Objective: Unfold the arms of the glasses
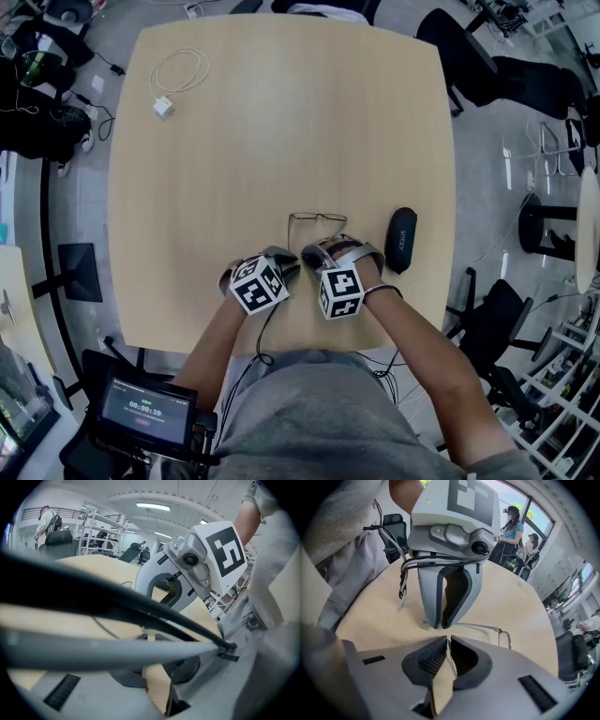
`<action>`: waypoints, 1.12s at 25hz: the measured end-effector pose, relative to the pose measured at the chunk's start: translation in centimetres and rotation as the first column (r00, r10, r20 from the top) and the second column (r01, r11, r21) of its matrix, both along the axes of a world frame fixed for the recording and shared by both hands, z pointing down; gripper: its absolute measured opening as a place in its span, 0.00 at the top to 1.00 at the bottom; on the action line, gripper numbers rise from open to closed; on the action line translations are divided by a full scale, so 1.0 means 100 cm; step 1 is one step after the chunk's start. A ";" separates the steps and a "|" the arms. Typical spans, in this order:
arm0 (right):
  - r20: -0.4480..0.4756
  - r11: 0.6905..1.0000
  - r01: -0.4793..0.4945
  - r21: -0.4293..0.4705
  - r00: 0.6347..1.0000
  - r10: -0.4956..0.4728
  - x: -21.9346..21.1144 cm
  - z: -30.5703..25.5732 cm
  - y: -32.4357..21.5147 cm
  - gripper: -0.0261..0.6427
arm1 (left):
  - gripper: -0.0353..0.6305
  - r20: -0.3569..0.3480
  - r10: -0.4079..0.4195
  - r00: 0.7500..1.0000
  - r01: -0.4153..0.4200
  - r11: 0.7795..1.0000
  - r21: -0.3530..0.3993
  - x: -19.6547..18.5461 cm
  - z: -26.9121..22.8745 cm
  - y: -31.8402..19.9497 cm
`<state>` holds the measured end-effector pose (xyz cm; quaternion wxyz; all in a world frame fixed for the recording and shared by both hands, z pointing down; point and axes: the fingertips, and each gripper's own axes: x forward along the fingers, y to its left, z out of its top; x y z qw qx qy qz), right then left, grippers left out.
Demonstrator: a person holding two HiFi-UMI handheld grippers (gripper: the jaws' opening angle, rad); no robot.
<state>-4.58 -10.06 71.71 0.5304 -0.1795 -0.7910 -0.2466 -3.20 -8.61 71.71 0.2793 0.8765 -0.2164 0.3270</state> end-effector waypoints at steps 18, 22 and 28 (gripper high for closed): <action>0.006 0.972 0.227 0.054 0.974 -0.228 0.047 -0.008 0.025 0.91 | 0.91 -0.024 -0.159 0.987 0.156 0.983 -0.098 -0.006 0.003 -0.012; 0.016 0.967 0.247 0.056 0.969 -0.248 0.053 -0.011 0.033 0.91 | 0.91 -0.028 -0.227 0.973 0.223 0.969 -0.105 0.000 0.000 -0.017; -0.001 0.951 0.305 0.059 0.952 -0.305 0.064 -0.008 0.047 0.91 | 0.91 -0.031 -0.285 0.958 0.280 0.952 -0.125 -0.002 -0.002 -0.020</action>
